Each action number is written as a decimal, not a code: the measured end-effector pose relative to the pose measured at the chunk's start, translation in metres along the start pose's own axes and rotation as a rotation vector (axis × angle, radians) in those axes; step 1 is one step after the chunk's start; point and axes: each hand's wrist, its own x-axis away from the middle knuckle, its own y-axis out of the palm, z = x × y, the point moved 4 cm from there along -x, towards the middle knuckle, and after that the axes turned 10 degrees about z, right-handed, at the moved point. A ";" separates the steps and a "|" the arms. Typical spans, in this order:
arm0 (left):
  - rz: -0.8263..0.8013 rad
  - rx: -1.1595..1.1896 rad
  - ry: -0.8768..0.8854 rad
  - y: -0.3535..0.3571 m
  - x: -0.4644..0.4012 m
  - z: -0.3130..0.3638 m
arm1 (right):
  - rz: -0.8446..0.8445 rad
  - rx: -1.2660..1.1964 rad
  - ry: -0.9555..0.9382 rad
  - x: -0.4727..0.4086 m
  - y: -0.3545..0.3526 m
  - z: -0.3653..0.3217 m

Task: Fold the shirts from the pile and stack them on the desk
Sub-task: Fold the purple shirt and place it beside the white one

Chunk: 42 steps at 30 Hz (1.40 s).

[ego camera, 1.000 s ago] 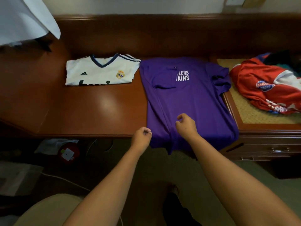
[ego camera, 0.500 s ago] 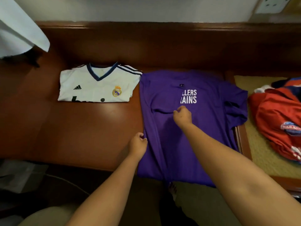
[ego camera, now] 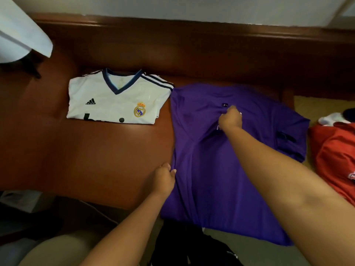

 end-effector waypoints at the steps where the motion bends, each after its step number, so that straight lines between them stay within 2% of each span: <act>1: -0.020 -0.005 0.010 0.000 -0.001 0.000 | -0.003 0.043 0.007 -0.005 -0.001 0.004; 6: -0.121 -0.084 0.038 -0.006 -0.018 0.004 | -0.038 0.206 0.071 -0.021 -0.002 0.015; 9: -0.066 -0.137 0.081 -0.020 -0.044 0.023 | -0.006 0.188 0.075 -0.037 0.002 0.001; 11: 0.019 -0.045 0.144 -0.024 -0.072 0.041 | 0.013 0.177 0.058 -0.049 0.009 -0.009; 13: 0.103 -0.042 0.273 -0.025 -0.106 0.060 | 0.015 0.192 0.065 -0.059 0.018 -0.016; 15: 0.118 -0.148 0.432 -0.024 -0.139 0.079 | 0.009 0.222 0.088 -0.067 0.025 -0.017; 18: -0.025 -0.333 0.648 -0.016 -0.176 0.105 | 0.011 0.199 0.101 -0.078 0.034 -0.016; 20: -0.094 -0.477 0.723 -0.010 -0.194 0.109 | 0.044 0.106 0.048 -0.085 0.036 -0.021; 23: -0.069 -0.590 0.674 -0.011 -0.212 0.103 | 0.133 -0.040 -0.071 -0.095 0.029 -0.039; 26: -0.018 -0.564 0.630 -0.013 -0.215 0.100 | 0.161 -0.067 -0.118 -0.100 0.025 -0.051; 30: 0.032 -0.415 0.605 -0.016 -0.201 0.100 | 0.193 -0.031 -0.154 -0.090 0.027 -0.044; 33: 0.058 -0.289 0.567 -0.018 -0.169 0.089 | 0.233 -0.053 -0.210 -0.049 0.025 -0.026; 35: 0.082 -0.270 0.546 -0.017 -0.139 0.074 | 0.191 -0.098 -0.247 0.001 0.027 -0.009; 38: 0.079 -0.212 0.474 -0.011 -0.090 0.043 | 0.042 -0.101 -0.250 0.084 0.037 0.026; 42: 0.004 -0.160 0.375 0.000 -0.032 0.004 | -0.179 0.006 -0.106 0.161 0.052 0.067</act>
